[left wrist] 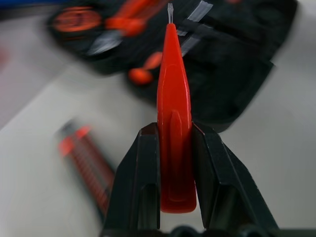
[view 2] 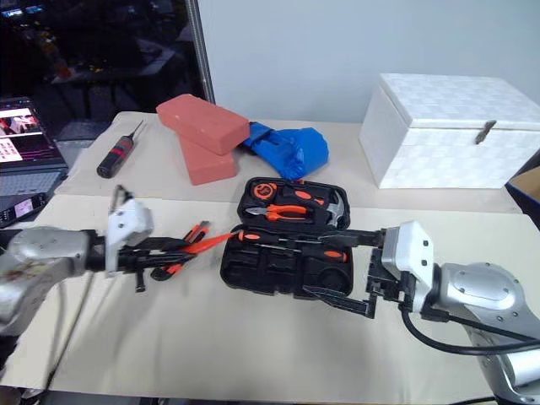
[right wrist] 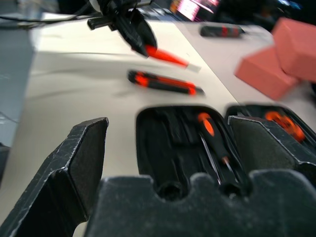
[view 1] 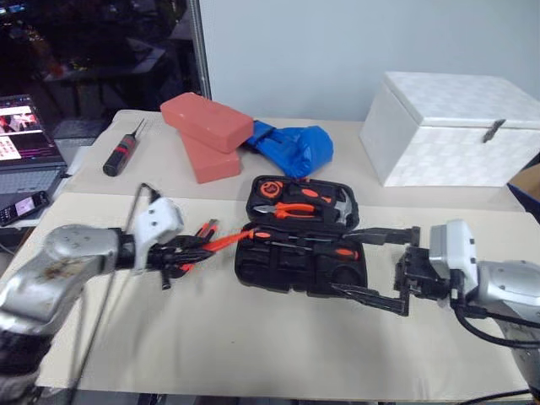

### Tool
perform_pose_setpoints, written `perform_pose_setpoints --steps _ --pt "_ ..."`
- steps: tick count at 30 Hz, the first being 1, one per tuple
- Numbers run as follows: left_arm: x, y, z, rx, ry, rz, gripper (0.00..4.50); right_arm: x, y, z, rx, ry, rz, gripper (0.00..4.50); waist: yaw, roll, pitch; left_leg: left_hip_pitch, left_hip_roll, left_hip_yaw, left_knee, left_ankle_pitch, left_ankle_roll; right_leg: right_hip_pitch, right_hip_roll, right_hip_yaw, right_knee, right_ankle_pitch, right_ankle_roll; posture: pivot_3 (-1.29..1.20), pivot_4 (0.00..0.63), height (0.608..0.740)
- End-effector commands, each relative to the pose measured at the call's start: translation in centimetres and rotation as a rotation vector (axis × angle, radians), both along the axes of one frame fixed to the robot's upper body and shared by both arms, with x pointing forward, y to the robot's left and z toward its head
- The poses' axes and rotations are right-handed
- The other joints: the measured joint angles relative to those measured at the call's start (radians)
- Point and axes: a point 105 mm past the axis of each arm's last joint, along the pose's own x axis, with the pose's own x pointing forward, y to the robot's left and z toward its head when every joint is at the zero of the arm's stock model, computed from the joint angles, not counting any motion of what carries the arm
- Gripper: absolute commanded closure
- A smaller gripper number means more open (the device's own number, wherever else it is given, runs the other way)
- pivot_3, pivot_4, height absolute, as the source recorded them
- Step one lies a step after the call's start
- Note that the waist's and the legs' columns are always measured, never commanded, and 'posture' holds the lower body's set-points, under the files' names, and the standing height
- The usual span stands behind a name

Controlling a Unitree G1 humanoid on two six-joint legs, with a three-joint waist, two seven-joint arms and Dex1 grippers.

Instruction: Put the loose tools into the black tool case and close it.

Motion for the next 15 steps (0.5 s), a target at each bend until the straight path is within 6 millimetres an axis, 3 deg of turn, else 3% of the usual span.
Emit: perform_pose_setpoints --steps 1,10,15 --pt "1.7 -2.5 -1.3 0.123 0.009 -0.125 4.05 -1.2 -1.0 1.3 -0.035 -0.054 -0.058 0.0 0.007 -0.001 0.0 0.0 0.0 -0.001 0.0 0.0 0.0 0.0 0.001 0.0 0.0 0.0 0.0 0.0 0.15 0.74" --pt "4.1 -6.1 -2.8 0.253 0.019 -0.217 4.05 -2.5 -2.3 1.3 -0.069 -0.031 -0.146 0.0 -0.021 -0.001 0.0 0.001 0.0 -0.001 0.0 0.0 0.001 0.0 0.002 0.002 0.003 -0.001 0.001 0.0 0.15 0.74" --pt "4.2 -6.2 -3.5 0.32 0.03 -0.236 4.05 -2.8 -2.0 1.2 -0.06 -0.029 -0.158 0.0 -0.023 -0.001 0.0 0.001 0.0 -0.001 0.004 0.0 0.001 0.001 0.002 0.003 0.004 0.0 0.002 0.0 0.15 0.74"
